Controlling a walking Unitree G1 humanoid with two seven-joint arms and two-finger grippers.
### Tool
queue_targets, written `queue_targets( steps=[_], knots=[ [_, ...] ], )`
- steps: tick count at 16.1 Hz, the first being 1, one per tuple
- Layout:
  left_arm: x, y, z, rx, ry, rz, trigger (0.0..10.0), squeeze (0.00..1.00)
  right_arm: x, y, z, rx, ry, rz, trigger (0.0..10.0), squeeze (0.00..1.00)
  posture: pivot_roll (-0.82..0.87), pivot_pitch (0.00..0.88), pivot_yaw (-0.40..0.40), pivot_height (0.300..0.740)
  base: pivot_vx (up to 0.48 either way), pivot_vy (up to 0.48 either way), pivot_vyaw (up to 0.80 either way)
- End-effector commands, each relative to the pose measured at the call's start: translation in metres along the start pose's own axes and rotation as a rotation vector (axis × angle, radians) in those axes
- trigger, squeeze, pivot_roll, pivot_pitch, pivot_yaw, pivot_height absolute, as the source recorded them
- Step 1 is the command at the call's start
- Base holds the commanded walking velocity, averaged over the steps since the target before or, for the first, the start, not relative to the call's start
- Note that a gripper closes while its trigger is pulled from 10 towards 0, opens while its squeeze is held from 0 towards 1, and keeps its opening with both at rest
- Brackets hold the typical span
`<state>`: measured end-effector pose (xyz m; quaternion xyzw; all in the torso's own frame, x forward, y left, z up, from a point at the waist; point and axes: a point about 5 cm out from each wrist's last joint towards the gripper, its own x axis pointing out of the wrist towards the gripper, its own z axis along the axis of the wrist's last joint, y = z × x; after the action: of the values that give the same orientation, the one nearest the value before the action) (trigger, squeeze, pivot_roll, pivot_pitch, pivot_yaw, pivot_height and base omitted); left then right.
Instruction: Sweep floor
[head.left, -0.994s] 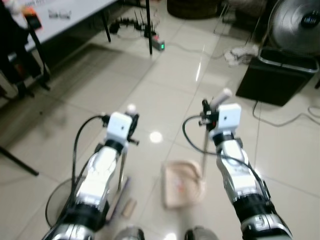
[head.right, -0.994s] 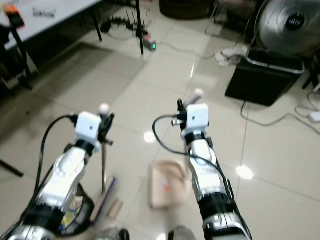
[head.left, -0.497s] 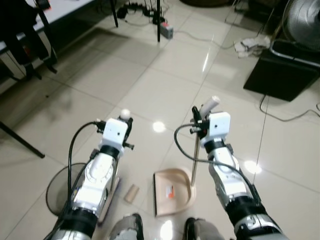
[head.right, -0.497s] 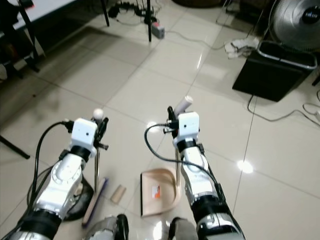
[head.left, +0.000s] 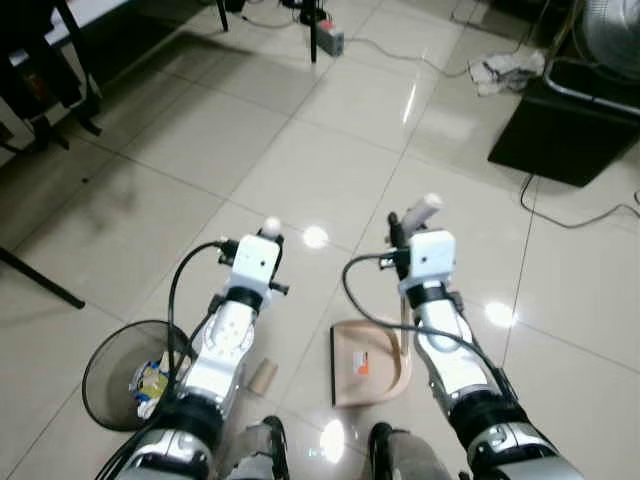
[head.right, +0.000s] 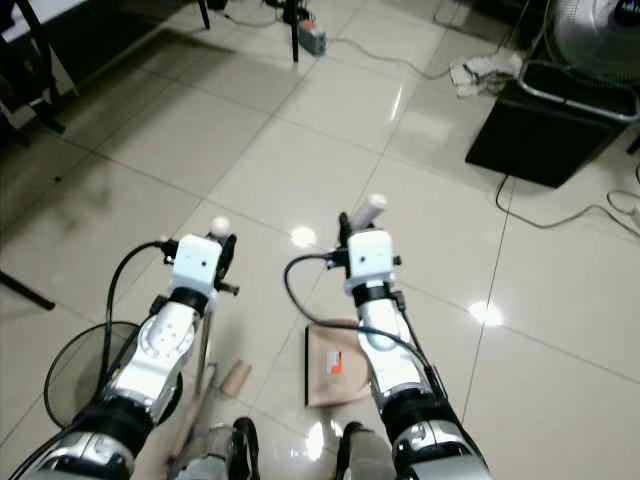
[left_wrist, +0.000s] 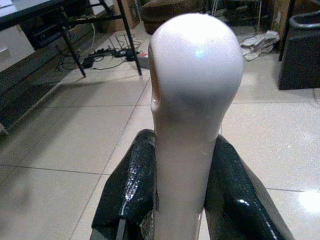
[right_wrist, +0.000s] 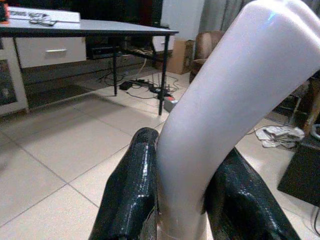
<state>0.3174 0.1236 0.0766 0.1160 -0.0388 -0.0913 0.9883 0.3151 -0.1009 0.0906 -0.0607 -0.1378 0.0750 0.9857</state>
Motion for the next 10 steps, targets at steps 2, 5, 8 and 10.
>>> queue_targets(
  steps=[2, 5, 8, 10],
  knots=[
    [0.003, -0.007, 0.004, -0.107, -0.027, 0.020, 10.0, 0.00, -0.005, 0.006, -0.005, 0.009, 0.012, 0.004, 10.0, 0.00, -0.04, 0.276, 0.017, 0.740, 0.000, 0.000, 0.00],
    [0.008, -0.012, 0.013, -0.245, -0.069, 0.031, 10.0, 0.00, -0.008, 0.009, -0.011, 0.029, 0.050, 0.007, 10.0, 0.00, -0.04, 0.273, 0.014, 0.740, 0.000, 0.000, 0.00],
    [0.015, -0.025, 0.031, -0.398, -0.148, -0.095, 10.0, 0.00, -0.007, 0.007, -0.013, 0.027, 0.063, 0.004, 10.0, 0.00, -0.04, 0.253, 0.014, 0.740, 0.000, 0.000, 0.00],
    [0.018, -0.034, 0.043, -0.425, -0.194, -0.216, 10.0, 0.00, -0.006, 0.001, -0.014, 0.027, 0.068, -0.016, 10.0, 0.00, -0.04, 0.240, 0.018, 0.740, 0.000, 0.000, 0.00]
  ],
)
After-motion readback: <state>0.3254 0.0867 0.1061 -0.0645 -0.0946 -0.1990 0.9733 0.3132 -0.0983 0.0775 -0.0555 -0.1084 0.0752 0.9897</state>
